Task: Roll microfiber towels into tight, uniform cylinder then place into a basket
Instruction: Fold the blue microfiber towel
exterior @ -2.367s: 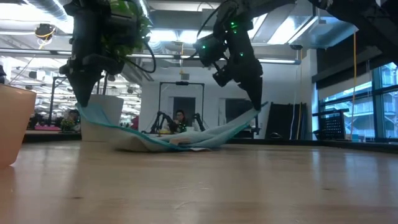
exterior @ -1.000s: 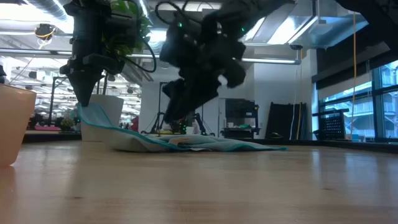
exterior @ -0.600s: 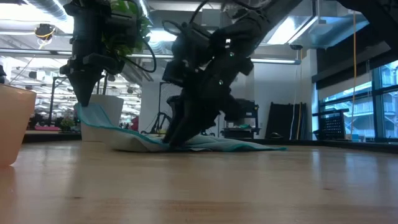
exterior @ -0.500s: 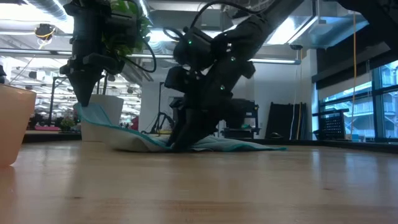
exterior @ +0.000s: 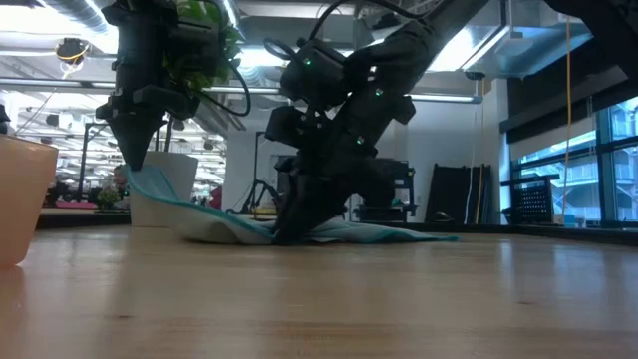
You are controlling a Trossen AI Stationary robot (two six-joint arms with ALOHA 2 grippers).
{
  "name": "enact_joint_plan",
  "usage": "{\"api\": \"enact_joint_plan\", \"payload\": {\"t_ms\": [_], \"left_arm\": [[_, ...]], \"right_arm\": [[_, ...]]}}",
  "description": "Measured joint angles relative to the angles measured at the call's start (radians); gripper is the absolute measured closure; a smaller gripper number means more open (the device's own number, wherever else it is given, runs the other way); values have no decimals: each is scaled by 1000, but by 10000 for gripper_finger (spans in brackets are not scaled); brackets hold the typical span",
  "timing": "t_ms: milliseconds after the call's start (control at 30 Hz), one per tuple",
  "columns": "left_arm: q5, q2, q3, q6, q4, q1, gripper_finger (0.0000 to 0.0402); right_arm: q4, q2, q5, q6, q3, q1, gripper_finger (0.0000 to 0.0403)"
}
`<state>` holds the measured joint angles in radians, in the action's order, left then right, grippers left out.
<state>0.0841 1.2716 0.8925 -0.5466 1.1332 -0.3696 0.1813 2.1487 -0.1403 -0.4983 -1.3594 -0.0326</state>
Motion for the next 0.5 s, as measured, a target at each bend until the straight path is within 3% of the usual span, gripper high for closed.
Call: {"api": "enact_joint_plan", "payload": {"t_ms": [133, 267, 500], "left_arm": [[0, 0, 0, 0, 0, 0, 401], [0, 0, 0, -1, 0, 0, 401], [1, -2, 0, -2, -2, -3, 401]], "right_arm": [[0, 1, 10, 48, 0, -1, 390], [56, -14, 23, 85, -13, -1, 390], [399, -51, 29, 130, -172, -6, 396]]}}
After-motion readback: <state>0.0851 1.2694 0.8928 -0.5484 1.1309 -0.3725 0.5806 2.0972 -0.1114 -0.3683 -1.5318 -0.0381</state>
